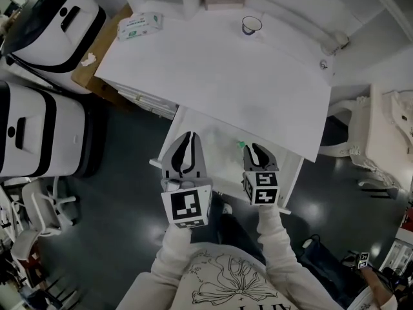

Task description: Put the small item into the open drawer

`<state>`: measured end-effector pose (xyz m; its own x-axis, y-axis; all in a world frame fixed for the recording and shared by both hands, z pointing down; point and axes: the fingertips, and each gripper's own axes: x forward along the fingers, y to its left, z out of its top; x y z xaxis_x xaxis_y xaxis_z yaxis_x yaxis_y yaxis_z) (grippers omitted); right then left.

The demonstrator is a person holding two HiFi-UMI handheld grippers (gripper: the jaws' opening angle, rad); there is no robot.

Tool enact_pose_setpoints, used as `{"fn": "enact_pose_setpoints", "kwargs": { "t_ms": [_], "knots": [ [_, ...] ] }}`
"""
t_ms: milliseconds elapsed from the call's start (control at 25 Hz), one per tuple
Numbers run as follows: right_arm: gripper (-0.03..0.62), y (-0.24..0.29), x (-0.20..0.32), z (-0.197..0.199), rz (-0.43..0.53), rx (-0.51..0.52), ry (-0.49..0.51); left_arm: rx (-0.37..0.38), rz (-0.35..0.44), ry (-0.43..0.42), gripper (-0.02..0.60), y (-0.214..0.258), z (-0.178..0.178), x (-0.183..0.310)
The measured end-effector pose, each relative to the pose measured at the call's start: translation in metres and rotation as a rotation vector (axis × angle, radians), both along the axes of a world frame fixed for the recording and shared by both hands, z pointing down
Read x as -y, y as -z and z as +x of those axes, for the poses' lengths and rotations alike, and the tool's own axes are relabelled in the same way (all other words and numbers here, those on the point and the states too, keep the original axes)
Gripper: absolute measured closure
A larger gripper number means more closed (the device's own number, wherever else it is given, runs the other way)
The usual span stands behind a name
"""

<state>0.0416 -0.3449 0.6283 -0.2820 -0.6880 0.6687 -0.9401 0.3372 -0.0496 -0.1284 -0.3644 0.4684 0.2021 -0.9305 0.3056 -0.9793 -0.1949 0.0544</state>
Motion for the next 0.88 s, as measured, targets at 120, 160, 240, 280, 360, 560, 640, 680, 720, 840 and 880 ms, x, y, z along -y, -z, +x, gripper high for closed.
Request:
{"fn": "enact_pose_setpoints", "kwargs": {
  "t_ms": [120,160,240,280,360,560,640,680,720,840,880],
  "knots": [
    [0.525,0.065,0.012,0.000,0.151,0.047,-0.022,-0.010,0.055,-0.011,0.555,0.025,0.006,-0.002],
    [0.526,0.086,0.014,-0.001,0.199,0.062,-0.026,-0.014,0.071,-0.014,0.555,0.033,0.008,-0.004],
    [0.526,0.128,0.014,-0.001,0.291,0.083,-0.033,-0.019,0.100,-0.020,0.555,0.048,0.013,-0.008],
    [0.526,0.148,0.013,0.001,0.335,0.091,-0.037,-0.021,0.114,-0.022,0.555,0.055,0.016,-0.011],
    [0.528,0.183,0.009,0.005,0.413,0.107,-0.042,-0.027,0.146,-0.026,0.555,0.071,0.020,-0.017],
    [0.533,0.244,-0.009,0.018,0.549,0.151,-0.077,-0.044,0.217,-0.036,0.555,0.109,0.031,-0.033],
    [0.536,0.262,-0.017,0.024,0.594,0.156,-0.090,-0.045,0.253,-0.040,0.555,0.125,0.035,-0.040],
    [0.540,0.271,-0.021,0.027,0.616,0.156,-0.094,-0.045,0.270,-0.040,0.555,0.132,0.037,-0.043],
    [0.542,0.278,-0.025,0.029,0.638,0.156,-0.097,-0.043,0.285,-0.039,0.555,0.138,0.038,-0.046],
    [0.545,0.299,-0.035,0.034,0.689,0.162,-0.105,-0.040,0.321,-0.039,0.555,0.155,0.039,-0.056],
    [0.546,0.305,-0.038,0.034,0.700,0.165,-0.106,-0.040,0.330,-0.039,0.555,0.159,0.039,-0.059]
  ]
}}
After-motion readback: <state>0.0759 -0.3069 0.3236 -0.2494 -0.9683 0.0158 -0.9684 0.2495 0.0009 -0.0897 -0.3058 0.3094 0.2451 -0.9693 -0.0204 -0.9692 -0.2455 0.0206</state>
